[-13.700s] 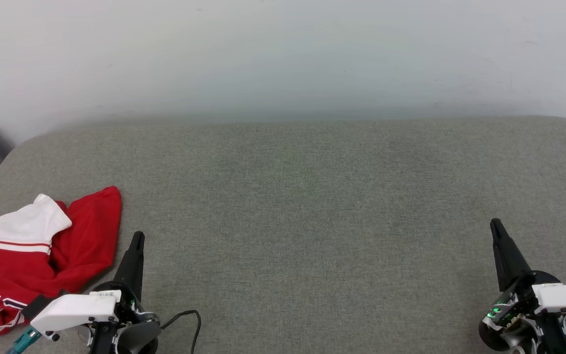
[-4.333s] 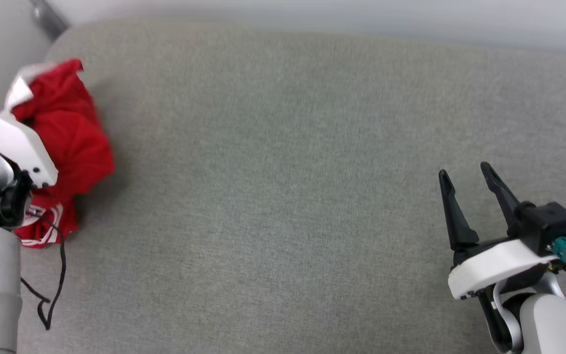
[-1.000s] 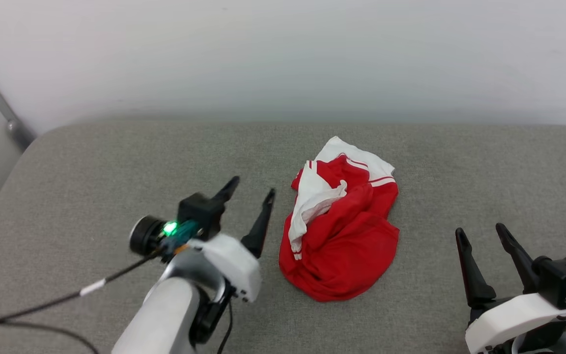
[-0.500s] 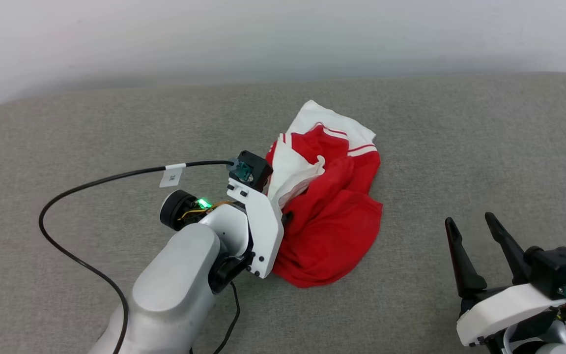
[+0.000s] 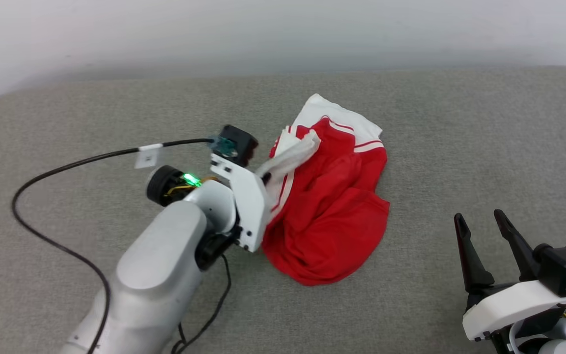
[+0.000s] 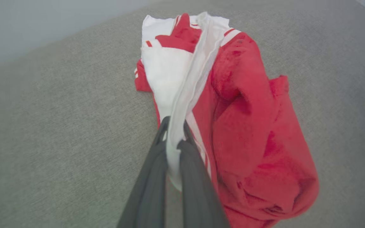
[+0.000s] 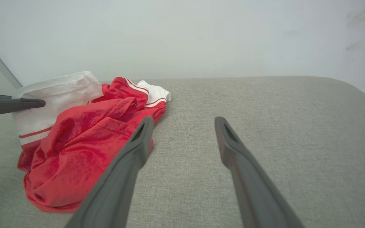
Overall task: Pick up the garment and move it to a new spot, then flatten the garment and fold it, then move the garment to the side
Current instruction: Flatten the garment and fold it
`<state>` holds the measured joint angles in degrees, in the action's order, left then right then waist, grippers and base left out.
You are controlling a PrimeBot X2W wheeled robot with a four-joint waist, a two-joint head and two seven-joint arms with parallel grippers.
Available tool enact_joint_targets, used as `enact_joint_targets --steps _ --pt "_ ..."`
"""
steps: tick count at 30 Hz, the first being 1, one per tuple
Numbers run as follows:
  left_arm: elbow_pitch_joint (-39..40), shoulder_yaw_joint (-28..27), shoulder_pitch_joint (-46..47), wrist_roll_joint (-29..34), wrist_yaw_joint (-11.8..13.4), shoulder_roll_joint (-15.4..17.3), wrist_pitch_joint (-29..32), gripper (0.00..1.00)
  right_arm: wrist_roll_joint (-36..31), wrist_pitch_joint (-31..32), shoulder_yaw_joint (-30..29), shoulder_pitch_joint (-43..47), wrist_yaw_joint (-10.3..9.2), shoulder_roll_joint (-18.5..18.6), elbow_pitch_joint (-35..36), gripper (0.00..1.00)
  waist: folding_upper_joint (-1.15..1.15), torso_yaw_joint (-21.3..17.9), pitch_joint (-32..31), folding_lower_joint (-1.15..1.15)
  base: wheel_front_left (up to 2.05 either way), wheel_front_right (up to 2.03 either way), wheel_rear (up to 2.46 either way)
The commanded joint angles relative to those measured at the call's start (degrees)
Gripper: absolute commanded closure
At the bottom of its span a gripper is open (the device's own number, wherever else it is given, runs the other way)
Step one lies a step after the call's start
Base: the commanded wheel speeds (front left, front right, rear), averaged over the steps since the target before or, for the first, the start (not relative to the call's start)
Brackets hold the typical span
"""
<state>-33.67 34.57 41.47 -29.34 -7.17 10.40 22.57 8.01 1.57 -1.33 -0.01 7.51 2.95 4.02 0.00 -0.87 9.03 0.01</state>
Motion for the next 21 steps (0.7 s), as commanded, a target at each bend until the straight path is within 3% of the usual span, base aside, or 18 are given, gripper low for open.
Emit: enact_joint_targets --steps 1,6,11,15,19,20,21 --pt "0.43 -0.84 -0.36 0.03 0.64 1.07 -1.15 1.00 -0.10 0.07 -0.04 -0.38 -0.04 -0.12 0.16 0.00 0.00 0.89 -0.50 -0.01 0.00 0.00 0.00" --pt "4.31 -4.78 -5.40 -0.98 4.41 5.05 -5.76 1.00 -0.49 0.23 -0.99 0.15 -0.04 -0.11 0.80 0.00 0.00 3.00 -1.54 -0.01 0.00 0.00 0.00" --pt "9.92 -9.82 -16.48 -3.97 10.00 9.37 -8.00 1.00 -0.31 0.68 -1.60 1.24 -0.04 -0.11 0.90 0.00 0.00 4.37 -2.93 -0.01 0.00 0.00 0.00" --pt "13.88 -12.60 -27.72 -7.40 13.88 10.64 -7.67 1.00 -0.04 0.80 -1.73 1.82 -0.04 -0.11 1.08 0.00 0.00 4.71 -3.81 -0.01 0.00 0.00 0.00" --pt "16.90 -13.37 -36.59 -9.85 16.28 9.77 -7.53 1.00 -0.24 0.83 -2.09 2.47 -0.04 -0.11 1.19 0.00 0.00 4.49 -4.76 -0.01 0.00 0.00 0.00" --pt "17.53 -13.22 -38.25 -10.32 16.69 9.34 -7.55 0.78 -0.29 0.86 -2.26 2.67 -0.04 -0.11 1.22 0.00 0.00 4.46 -5.06 -0.01 0.00 0.00 0.00" --pt "18.20 -12.87 -39.59 -10.28 17.03 9.09 -7.57 0.13 -0.34 0.95 -2.46 2.74 -0.04 -0.11 1.28 0.00 0.00 4.46 -5.30 -0.01 0.00 0.00 0.00"
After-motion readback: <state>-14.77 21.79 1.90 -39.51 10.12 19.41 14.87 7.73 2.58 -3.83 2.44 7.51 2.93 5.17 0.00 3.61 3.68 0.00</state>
